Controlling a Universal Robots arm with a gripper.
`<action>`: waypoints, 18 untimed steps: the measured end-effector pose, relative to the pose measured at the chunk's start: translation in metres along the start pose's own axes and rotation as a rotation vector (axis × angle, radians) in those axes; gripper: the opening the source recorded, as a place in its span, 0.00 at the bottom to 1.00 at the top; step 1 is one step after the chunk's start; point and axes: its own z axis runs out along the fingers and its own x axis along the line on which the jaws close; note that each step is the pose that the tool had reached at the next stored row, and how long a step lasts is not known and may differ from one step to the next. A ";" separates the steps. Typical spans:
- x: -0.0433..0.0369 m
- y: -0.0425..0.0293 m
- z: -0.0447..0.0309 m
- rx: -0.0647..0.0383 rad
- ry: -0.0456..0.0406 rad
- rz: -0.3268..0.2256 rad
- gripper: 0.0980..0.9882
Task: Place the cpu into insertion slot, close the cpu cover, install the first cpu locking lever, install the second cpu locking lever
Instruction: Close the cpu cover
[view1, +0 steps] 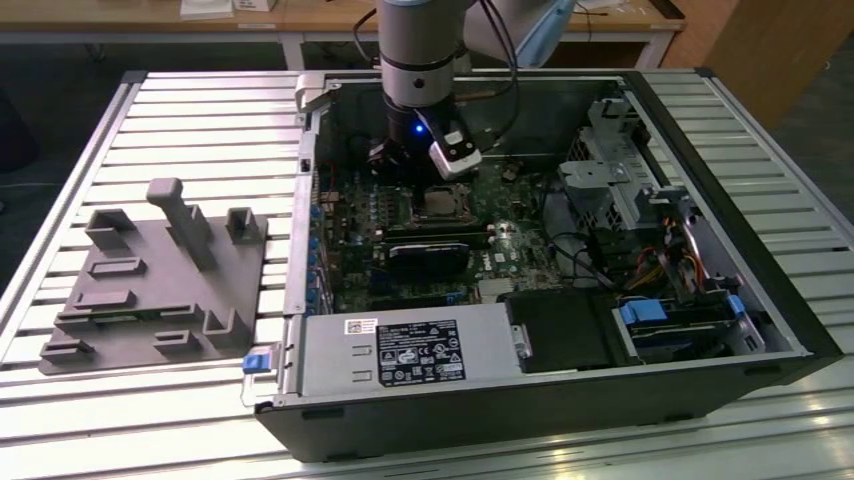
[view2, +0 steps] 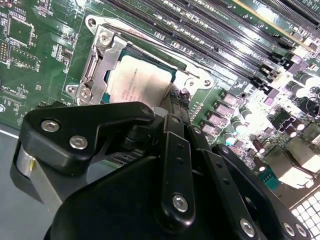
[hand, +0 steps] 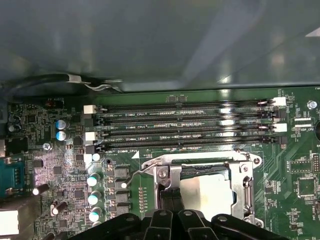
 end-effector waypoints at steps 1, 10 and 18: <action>0.0000 0.0000 0.0001 0.000 -0.0001 0.000 0.01; -0.0064 0.0004 0.0004 0.000 -0.0002 0.000 0.01; -0.0042 0.0003 0.0003 -0.001 -0.0010 0.000 0.01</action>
